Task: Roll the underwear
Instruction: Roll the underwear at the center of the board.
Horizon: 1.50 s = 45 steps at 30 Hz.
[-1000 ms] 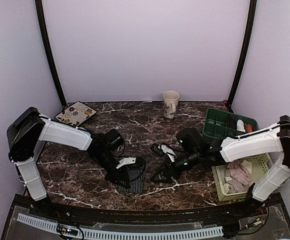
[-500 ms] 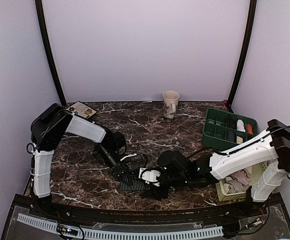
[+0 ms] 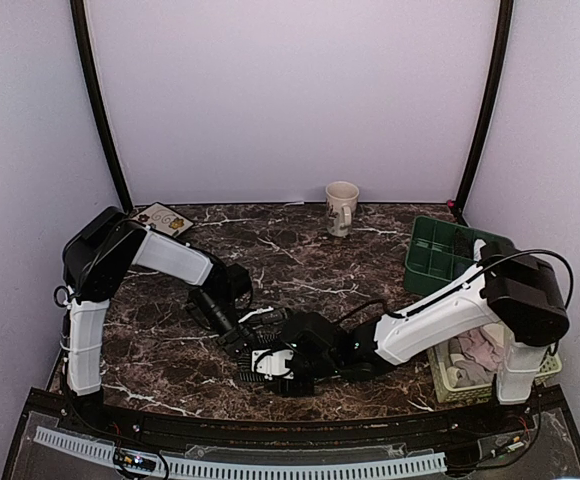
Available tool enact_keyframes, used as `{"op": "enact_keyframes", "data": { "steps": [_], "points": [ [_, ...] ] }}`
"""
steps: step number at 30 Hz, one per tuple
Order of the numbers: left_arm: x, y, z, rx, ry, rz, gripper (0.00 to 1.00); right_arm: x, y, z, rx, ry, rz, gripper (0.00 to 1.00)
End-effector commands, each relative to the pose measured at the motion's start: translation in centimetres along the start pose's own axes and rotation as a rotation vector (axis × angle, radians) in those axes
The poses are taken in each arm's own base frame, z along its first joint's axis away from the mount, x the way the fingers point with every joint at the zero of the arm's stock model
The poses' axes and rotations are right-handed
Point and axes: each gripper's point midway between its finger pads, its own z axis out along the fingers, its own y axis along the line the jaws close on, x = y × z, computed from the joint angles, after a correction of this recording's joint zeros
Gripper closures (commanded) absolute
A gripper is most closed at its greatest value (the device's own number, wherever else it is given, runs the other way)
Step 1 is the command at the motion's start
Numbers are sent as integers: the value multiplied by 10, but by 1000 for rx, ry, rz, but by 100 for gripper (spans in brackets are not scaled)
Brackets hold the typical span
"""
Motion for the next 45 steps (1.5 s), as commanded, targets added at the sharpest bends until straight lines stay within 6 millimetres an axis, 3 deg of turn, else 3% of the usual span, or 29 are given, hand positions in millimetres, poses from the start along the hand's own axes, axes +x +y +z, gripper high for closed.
{"op": "enact_keyframes", "data": {
  "steps": [1, 8, 13, 15, 19, 22, 26, 30, 33, 37, 45],
  "points": [
    [40, 29, 10, -102, 150, -66, 89, 5, -3, 15, 19, 53, -65, 49],
    [41, 31, 10, -111, 154, -69, 83, 40, 19, 8, -54, 147, -30, 73],
    [33, 29, 4, -120, 125, -50, 59, 45, 32, -4, -118, 156, 41, 100],
    [25, 27, -4, -135, 97, -37, 50, 41, 37, -8, -159, 160, 84, 100],
    [4, 20, -34, -198, -5, 9, 42, 32, 50, -19, -263, 179, 202, 100],
    [-14, 27, -75, -358, -113, 49, 40, 30, 55, -26, -341, 190, 323, 100],
    [-18, 38, -123, -607, -197, 59, 39, 27, 52, -31, -443, 191, 495, 100],
    [-31, 14, -162, -776, -335, 175, 38, 16, 47, -33, -571, 159, 668, 100],
    [-34, -9, -175, -845, -429, 254, 37, 12, 41, -29, -661, 173, 763, 100],
    [-18, -35, -161, -848, -477, 344, 35, 9, 38, -22, -785, 209, 868, 100],
    [2, -79, -89, -838, -396, 563, 32, 28, 36, -9, -959, 222, 1076, 100]
  ]
}}
